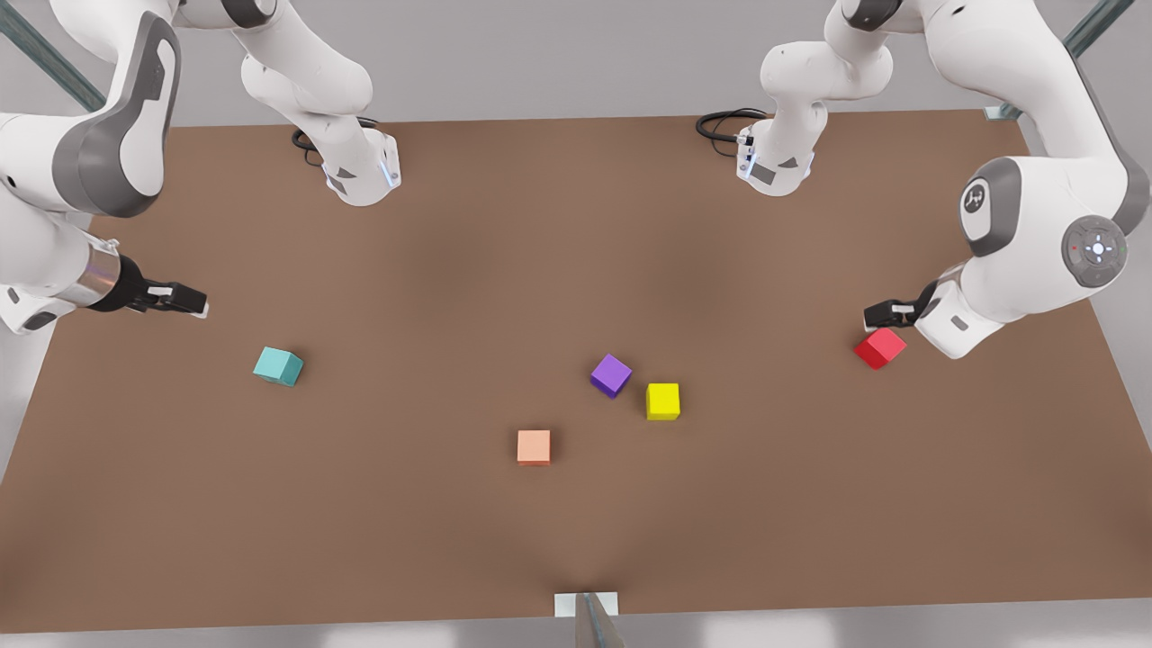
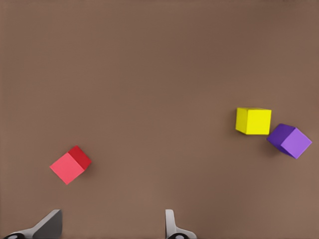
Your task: Pick up red wooden cube and pass to hand red wooden cube and place in blue wooden cube
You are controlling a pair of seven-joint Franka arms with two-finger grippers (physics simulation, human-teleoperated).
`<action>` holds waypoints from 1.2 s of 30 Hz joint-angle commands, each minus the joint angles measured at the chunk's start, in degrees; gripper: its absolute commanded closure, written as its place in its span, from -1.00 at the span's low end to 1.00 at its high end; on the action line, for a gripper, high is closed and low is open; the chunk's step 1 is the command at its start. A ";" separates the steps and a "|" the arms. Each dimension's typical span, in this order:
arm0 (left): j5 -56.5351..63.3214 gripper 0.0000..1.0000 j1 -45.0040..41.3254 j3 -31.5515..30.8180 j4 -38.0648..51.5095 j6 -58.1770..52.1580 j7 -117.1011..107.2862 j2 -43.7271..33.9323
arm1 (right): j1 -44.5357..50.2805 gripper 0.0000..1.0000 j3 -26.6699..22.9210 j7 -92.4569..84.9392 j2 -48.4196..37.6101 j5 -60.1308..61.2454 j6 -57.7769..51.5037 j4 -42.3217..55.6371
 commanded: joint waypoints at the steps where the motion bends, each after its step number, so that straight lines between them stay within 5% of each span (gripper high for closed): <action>1: 0.06 -1.00 0.00 0.00 -0.44 1.27 -0.92 -0.14 | 0.05 -1.00 0.06 0.36 -0.10 0.01 0.14 0.02; 5: -0.03 -1.00 2.02 3.24 -4.74 6.01 -1.01 1.97 | 0.14 -1.00 0.15 0.71 0.07 -0.34 0.14 0.02; 8: -3.44 -1.00 2.02 10.80 -18.45 23.66 -4.26 3.46 | 0.14 -1.00 0.15 0.62 0.34 -0.07 0.14 -0.42; 13: -9.96 -1.00 1.58 14.93 -32.07 42.13 -5.39 4.43 | 0.14 -1.00 0.24 -0.08 0.42 0.19 -0.12 -0.77; 17: -9.87 -1.00 1.67 18.89 -36.12 43.55 -7.86 5.14 | 0.14 -1.00 0.24 -0.34 0.95 0.19 -0.30 -0.77; 36: -9.87 -1.00 0.44 18.89 -41.22 47.94 -7.78 11.46 | -0.04 -1.00 0.15 -0.52 1.65 0.54 -1.27 -0.77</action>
